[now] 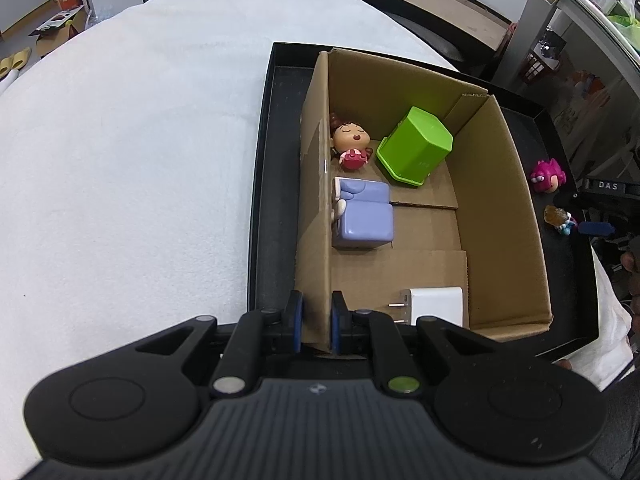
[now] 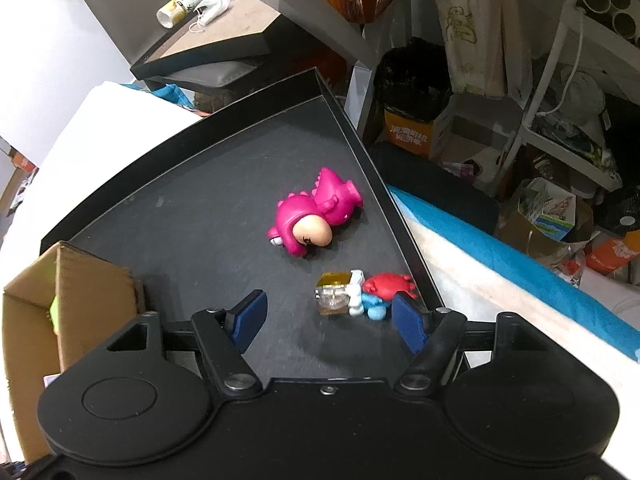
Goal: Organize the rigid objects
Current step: 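Move the right gripper back to the red-and-blue figure with clear cup, then close the right gripper on the red-and-blue figure and lift it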
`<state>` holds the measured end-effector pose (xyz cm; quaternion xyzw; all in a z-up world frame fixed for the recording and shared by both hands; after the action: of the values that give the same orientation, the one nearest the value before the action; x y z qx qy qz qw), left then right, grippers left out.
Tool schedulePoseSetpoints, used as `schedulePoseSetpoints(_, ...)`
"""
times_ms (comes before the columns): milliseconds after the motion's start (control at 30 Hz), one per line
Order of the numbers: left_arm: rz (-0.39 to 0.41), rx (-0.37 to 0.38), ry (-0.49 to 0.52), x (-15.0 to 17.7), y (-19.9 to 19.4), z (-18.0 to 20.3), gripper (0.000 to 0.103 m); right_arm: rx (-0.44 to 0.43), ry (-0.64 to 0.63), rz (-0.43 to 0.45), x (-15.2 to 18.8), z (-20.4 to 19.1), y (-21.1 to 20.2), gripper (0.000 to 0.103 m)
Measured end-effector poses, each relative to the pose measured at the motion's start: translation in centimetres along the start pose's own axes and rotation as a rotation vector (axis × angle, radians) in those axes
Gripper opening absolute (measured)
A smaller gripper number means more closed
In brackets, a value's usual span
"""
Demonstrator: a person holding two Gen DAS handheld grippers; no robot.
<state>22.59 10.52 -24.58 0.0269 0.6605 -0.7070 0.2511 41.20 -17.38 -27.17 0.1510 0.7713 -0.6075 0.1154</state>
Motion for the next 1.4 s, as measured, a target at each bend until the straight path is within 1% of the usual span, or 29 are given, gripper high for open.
schedulePoseSetpoints(167, -0.006, -0.009, 0.003, 0.0, 0.2, 0.1, 0.013, 0.033, -0.052, 0.017, -0.4, -0.5, 0.6, 0.069)
schedulePoseSetpoints(333, -0.009, -0.016, 0.004, 0.0, 0.3, 0.2, 0.013, 0.041, -0.048, 0.01, -0.6, -0.2, 1.3, 0.066)
schedulePoseSetpoints(367, -0.008, -0.017, 0.004, 0.0, 0.3, 0.2, 0.013, 0.042, -0.052, 0.013, -0.6, -0.2, 1.4, 0.064)
schedulePoseSetpoints(400, -0.008, -0.018, 0.004, 0.0, 0.3, 0.2, 0.013, 0.041, -0.057, 0.017, -0.6, -0.2, 1.4, 0.053)
schedulePoseSetpoints(467, -0.008, -0.021, 0.005, 0.0, 0.3, 0.2, 0.013, 0.05, -0.074, 0.019, -0.5, -0.2, 1.4, 0.026)
schedulePoseSetpoints(600, -0.009, -0.027, 0.007, -0.1, 0.3, 0.3, 0.013, 0.034, -0.076, 0.007, 0.0, -0.2, 1.1, 0.022)
schedulePoseSetpoints(633, -0.009, -0.029, 0.008, -0.1, 0.3, 0.3, 0.013, 0.024, -0.073, 0.004, 0.0, -0.3, 1.0, 0.018)
schedulePoseSetpoints(700, -0.008, -0.033, 0.012, 0.0, 0.2, 0.3, 0.013, -0.003, -0.053, -0.003, 0.1, -0.3, 0.8, 0.016)
schedulePoseSetpoints(767, -0.007, -0.037, 0.015, 0.0, 0.2, 0.4, 0.013, -0.025, -0.033, -0.012, 0.3, -0.2, 0.5, 0.01)
schedulePoseSetpoints(867, -0.006, -0.038, 0.015, 0.0, 0.2, 0.4, 0.013, -0.049, -0.021, -0.022, 0.6, -0.3, 0.2, 0.008)
schedulePoseSetpoints(1000, -0.005, -0.04, 0.014, 0.0, 0.1, 0.4, 0.013, -0.06, -0.004, -0.043, 1.0, -0.2, 0.1, 0.01)
schedulePoseSetpoints(1033, -0.004, -0.04, 0.015, 0.0, 0.1, 0.4, 0.013, -0.066, 0.003, -0.051, 1.1, -0.2, 0.1, 0.013)
schedulePoseSetpoints(1067, -0.004, -0.04, 0.015, 0.0, 0.1, 0.4, 0.013, -0.065, 0.008, -0.058, 1.2, -0.2, 0.1, 0.014)
schedulePoseSetpoints(1100, -0.004, -0.039, 0.016, 0.0, 0.1, 0.3, 0.013, -0.064, 0.01, -0.062, 1.2, -0.2, 0.0, 0.021)
schedulePoseSetpoints(1133, -0.004, -0.039, 0.016, 0.0, 0.1, 0.4, 0.013, -0.062, 0.011, -0.066, 1.3, -0.2, 0.1, 0.034)
schedulePoseSetpoints(1200, -0.004, -0.036, 0.014, 0.0, 0.0, 0.3, 0.013, -0.045, 0.008, -0.067, 1.5, -0.1, 0.1, 0.042)
schedulePoseSetpoints(1267, -0.004, -0.034, 0.012, 0.0, 0.0, 0.3, 0.013, -0.031, 0.004, -0.074, 1.7, 0.0, 0.2, 0.042)
schedulePoseSetpoints(1400, -0.003, -0.034, 0.012, 0.0, 0.0, 0.3, 0.013, -0.025, -0.005, -0.129, 2.4, -0.3, 1.2, 0.042)
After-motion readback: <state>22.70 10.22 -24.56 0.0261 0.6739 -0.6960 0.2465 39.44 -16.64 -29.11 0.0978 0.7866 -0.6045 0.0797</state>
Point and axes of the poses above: each gripper's, at about its wrist camera, not at the fingertips, and y roughly the way its jaws point, z to its right, x to its underside, the point moved 8 cm from there along y, roughly the way its jaws point, and after that the axes turned 4 degrees about y, right-handed, at the moved point
